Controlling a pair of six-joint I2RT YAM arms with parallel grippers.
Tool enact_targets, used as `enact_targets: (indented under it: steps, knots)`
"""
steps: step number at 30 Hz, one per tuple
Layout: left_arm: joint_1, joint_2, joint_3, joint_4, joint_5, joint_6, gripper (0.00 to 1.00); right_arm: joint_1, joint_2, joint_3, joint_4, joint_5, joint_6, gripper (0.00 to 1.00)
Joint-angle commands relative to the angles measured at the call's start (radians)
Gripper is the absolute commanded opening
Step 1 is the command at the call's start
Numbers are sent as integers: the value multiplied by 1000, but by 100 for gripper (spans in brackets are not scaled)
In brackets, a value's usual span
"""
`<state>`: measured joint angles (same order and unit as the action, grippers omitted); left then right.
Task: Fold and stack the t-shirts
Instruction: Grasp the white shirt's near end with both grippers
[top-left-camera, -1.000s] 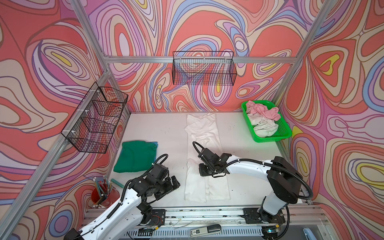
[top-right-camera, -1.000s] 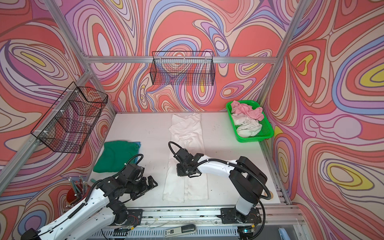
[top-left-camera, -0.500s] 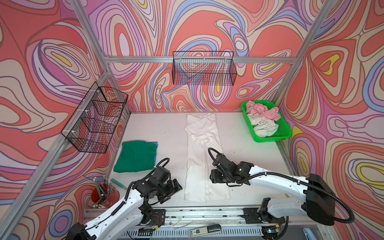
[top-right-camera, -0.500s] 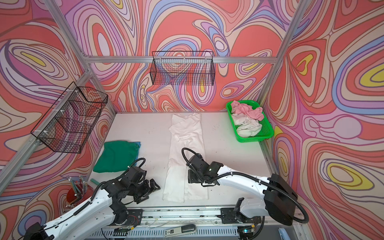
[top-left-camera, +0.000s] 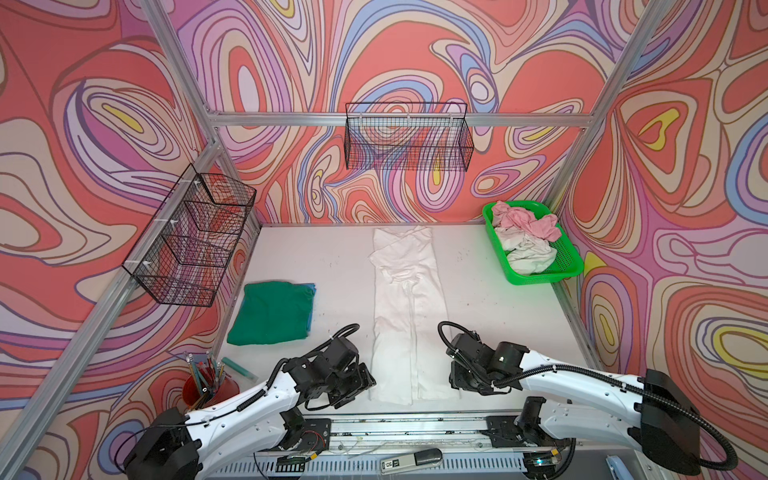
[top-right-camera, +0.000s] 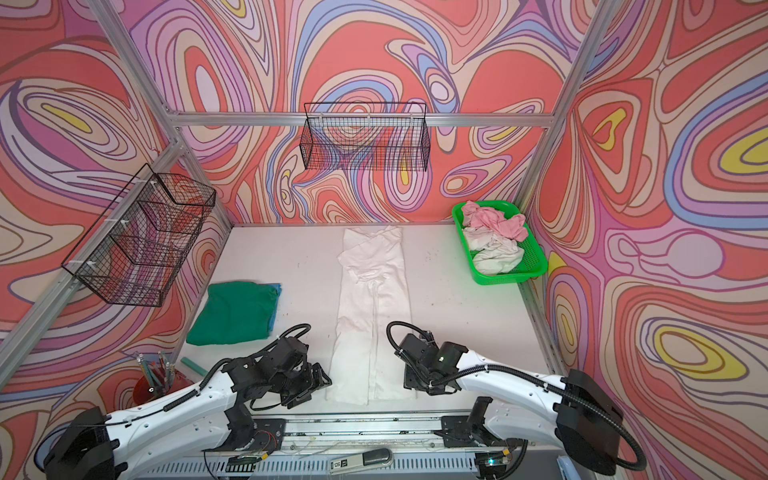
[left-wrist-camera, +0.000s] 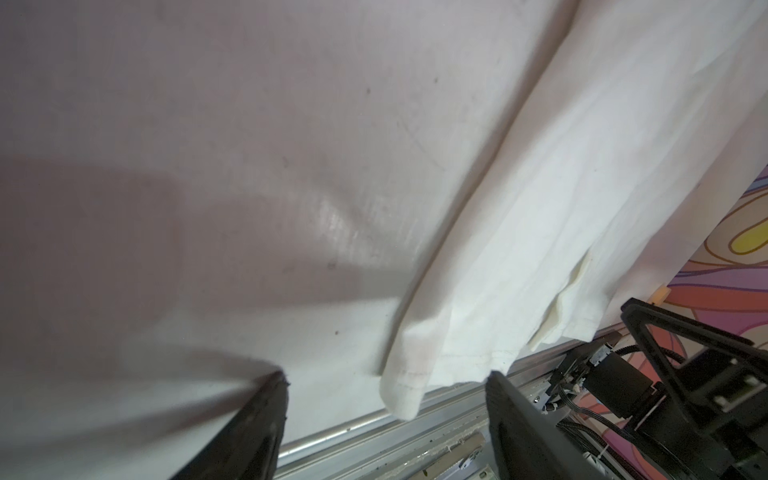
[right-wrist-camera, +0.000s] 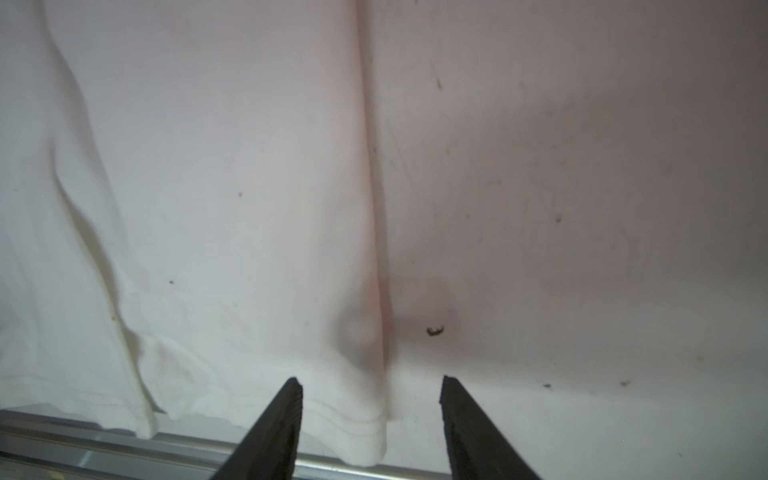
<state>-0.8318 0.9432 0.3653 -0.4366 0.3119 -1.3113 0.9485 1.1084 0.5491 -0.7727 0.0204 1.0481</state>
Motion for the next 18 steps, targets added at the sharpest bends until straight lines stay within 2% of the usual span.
enact_targets:
  steps: [1,4,12,18]
  knots:
    - [-39,58,3,20,-60,-51,72,19,-20,-22,1,-14,57,52]
    - [-66,74,1,30,-77,-71,65,34,-39,-43,35,-38,78,48]
    - [-152,95,-31,89,-113,-151,47,117,-18,-74,70,-52,132,45]
    - [-170,151,-30,138,-116,-159,41,119,-21,-115,120,-60,147,35]
